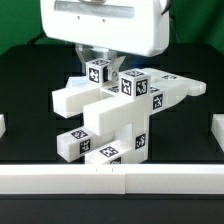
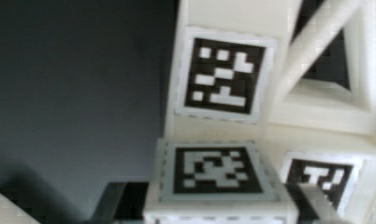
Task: Assemble chair
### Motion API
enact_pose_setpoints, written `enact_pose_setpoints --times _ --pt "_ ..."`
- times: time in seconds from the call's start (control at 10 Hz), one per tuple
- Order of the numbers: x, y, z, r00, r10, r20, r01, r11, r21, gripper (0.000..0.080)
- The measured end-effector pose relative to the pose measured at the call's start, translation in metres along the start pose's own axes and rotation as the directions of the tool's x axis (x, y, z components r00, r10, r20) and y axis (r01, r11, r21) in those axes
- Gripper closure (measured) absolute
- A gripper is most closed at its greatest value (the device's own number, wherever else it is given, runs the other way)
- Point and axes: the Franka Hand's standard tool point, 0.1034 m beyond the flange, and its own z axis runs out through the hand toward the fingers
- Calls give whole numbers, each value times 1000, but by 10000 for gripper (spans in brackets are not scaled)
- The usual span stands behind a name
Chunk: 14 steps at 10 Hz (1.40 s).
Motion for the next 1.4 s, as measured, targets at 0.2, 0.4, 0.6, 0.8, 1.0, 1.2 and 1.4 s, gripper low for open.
enact_pose_setpoints --times 0.2,0.4,0.6,0.8,1.0,1.2,1.4 --pt "0 0 0 1000 29 1 -29 1000 2 528" --pt "0 0 0 998 -59 1 59 998 2 356" --pt "0 0 0 979 -201 0 201 979 3 166" --pt "-2 -1 0 904 -427 -1 427 904 -5 153" --pt "-2 -2 -1 814 -582 -4 582 814 -5 151" --pt "-1 -2 -1 712 -702 -7 702 712 -8 151" --pt "-1 0 1 607 -795 -7 795 607 -20 151"
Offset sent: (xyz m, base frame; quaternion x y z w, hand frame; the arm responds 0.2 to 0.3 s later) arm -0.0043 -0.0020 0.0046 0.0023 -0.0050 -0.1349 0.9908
